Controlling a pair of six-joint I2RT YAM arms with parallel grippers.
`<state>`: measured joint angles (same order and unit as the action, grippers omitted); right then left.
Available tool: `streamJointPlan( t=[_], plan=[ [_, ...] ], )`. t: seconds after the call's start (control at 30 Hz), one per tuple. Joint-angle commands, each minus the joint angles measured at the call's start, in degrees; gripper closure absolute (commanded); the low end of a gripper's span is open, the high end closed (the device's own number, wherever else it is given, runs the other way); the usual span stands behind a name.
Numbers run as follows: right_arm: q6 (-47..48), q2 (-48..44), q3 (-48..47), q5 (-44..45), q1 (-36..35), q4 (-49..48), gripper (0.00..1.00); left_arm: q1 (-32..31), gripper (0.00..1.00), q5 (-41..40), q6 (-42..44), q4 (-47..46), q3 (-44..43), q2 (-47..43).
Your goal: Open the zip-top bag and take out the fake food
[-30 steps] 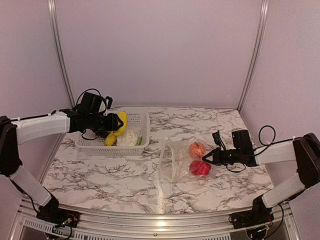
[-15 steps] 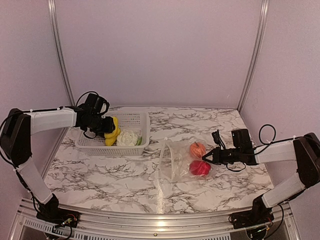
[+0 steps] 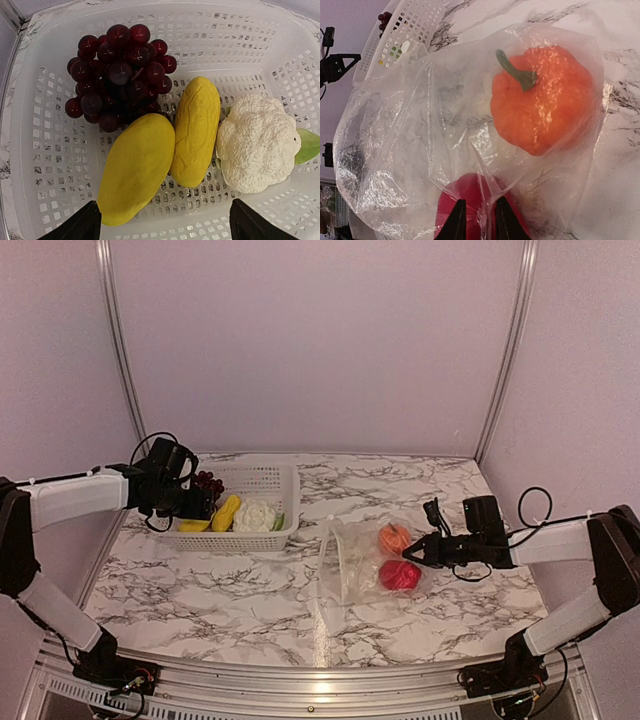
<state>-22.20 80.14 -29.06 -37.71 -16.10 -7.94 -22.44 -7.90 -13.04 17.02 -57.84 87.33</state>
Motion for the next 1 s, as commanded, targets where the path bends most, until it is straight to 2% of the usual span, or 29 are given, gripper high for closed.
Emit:
streamJointPlan(
  t=[0.0,0.1,0.2,0.37,0.53,0.67,0.77,0.87,0.97],
  plan=[
    [0.1,-0.4,-2.2,-0.7,0.6,1.2,0.75,-0.1,0.08,4.1,-0.4,-2.0,3.0,-8.9],
    [0.8,-1.3,-3.4,-0.4,0.8,3.5,0.6,-1.1,0.09,10.6,-1.6,-6.1,6.1,-13.6],
    [1.0,-3.0,-3.8,-0.2,1.2,5.5,0.49,-3.7,0.11,15.4,-3.2,-10.0,8.7,-16.5],
    [2.0,-6.6,-3.2,1.5,1.7,11.2,0.44,-11.2,0.18,19.6,-7.4,-17.9,11.7,-15.5],
    [3.1,-10.0,-0.8,3.9,2.2,15.2,0.44,-20.0,0.27,21.6,-11.2,-27.1,11.9,-7.3],
    [3.3,-10.5,1.5,3.7,2.2,15.7,0.48,-25.5,0.36,21.6,-12.4,-31.1,8.1,1.0],
    [2.9,-10.1,2.6,2.9,2.2,15.2,0.52,-28.5,0.4,22.2,-12.8,-33.8,4.9,7.0],
    [2.4,-9.1,3.6,2.8,2.2,13.9,0.57,-30.1,0.43,22.8,-12.9,-34.5,0.6,13.0],
    [1.8,-7.7,4.5,2.0,2.2,11.3,0.67,-31.6,0.44,23.1,-12.4,-34.3,-3.3,17.7]
  ],
)
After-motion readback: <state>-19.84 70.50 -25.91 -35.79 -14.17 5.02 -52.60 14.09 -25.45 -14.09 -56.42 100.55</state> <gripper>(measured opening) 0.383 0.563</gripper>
